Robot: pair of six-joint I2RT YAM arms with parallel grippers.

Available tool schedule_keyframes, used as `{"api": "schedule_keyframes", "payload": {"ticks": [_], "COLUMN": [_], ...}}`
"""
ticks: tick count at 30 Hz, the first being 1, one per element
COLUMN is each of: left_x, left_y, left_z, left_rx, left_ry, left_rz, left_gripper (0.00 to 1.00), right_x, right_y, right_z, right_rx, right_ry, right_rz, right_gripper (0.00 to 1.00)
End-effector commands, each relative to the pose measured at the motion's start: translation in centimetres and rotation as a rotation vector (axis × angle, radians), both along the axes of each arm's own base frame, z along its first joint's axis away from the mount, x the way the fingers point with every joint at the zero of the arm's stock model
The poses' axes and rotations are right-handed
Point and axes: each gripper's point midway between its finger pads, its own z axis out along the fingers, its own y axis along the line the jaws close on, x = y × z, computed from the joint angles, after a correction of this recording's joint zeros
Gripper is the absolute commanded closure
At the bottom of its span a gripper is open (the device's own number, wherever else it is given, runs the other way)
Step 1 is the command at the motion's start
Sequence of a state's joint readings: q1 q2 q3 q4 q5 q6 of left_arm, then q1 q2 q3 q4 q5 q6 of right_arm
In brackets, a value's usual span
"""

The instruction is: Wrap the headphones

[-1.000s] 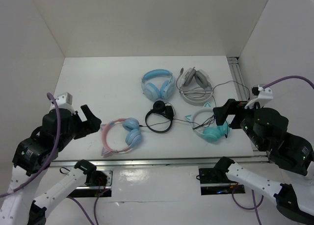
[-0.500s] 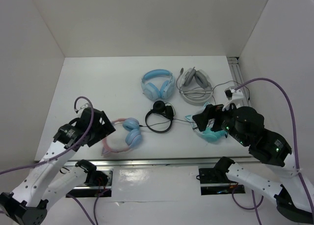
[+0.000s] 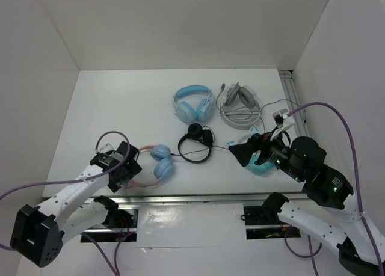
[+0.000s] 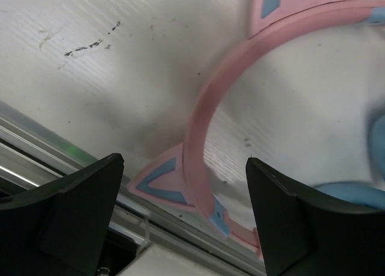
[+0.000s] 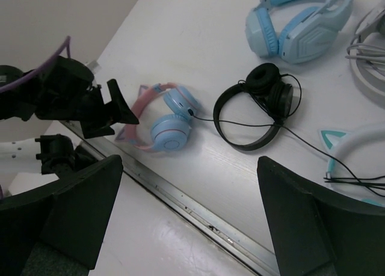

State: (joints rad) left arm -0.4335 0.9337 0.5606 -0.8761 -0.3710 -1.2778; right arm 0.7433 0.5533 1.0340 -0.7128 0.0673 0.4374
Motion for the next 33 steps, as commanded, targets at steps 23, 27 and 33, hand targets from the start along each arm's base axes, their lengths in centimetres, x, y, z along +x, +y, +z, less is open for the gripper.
{"api": "schedule_keyframes", "payload": {"ticks": [23, 27, 33], "left_x": [5.0, 4.9, 4.6], "left_y": [1.1, 0.7, 0.1], "left_z": [-3.1, -2.4, -1.7], "left_rx": [-0.015, -0.040, -0.086], "left_ry": [-0.026, -0.073, -0.110], "left_rz": [-0.074, -0.089, -0.096], "left_gripper": [0.40, 0.38, 0.39], "right_x": [-1.4, -1.5, -1.3], "right_y": [1.4, 1.4, 1.5], "right_z": [2.6, 3.0, 3.1], "right_rx": [0.168, 0.174, 0.183], "right_ry": [-0.054, -0.061, -0.053], "right_rz": [0.096, 0.096, 0.099], "right_gripper": [0.00, 0.00, 0.00]}}
